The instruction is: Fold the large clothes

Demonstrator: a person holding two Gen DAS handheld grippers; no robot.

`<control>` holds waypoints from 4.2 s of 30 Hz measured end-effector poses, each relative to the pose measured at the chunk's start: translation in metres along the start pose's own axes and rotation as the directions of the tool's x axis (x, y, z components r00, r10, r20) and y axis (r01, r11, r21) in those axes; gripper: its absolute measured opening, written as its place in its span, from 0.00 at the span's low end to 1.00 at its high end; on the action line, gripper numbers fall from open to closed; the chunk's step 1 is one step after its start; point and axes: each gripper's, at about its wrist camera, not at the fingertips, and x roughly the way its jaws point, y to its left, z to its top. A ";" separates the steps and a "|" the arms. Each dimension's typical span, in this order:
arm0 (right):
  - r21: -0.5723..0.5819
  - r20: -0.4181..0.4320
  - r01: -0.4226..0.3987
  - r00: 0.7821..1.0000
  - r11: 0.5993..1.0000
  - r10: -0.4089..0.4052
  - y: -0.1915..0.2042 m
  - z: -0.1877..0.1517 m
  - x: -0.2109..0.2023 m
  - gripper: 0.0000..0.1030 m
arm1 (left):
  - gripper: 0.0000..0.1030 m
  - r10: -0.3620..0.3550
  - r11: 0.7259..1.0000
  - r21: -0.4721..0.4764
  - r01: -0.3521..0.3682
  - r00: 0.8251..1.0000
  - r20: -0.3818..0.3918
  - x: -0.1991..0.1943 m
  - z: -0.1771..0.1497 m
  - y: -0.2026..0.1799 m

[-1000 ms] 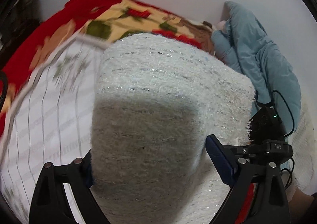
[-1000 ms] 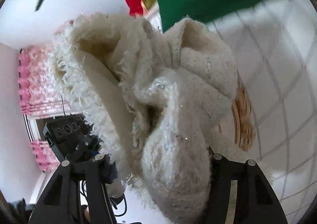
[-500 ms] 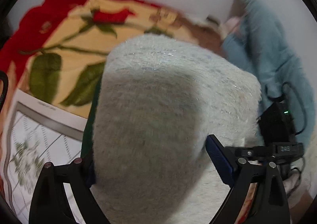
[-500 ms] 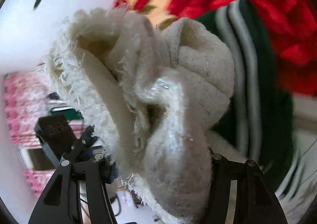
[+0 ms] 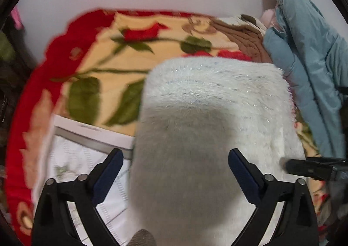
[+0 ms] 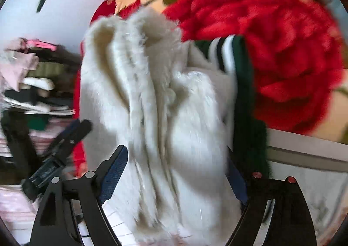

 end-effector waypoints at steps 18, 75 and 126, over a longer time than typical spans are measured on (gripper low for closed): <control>0.078 0.416 0.615 0.695 0.785 -0.586 0.157 -0.259 -0.232 1.00 | 0.98 0.106 0.994 0.006 -0.108 0.979 0.175 -0.278 -0.102 -0.017; 0.007 0.680 0.562 0.604 0.827 -0.416 0.344 -0.553 -0.581 1.00 | 0.98 0.117 0.993 -0.041 -0.109 0.926 0.360 -0.627 -0.222 -0.041; -0.013 0.671 0.564 0.617 0.826 -0.411 0.331 -0.546 -0.576 1.00 | 0.98 0.111 0.994 -0.018 -0.112 0.932 0.346 -0.627 -0.222 -0.042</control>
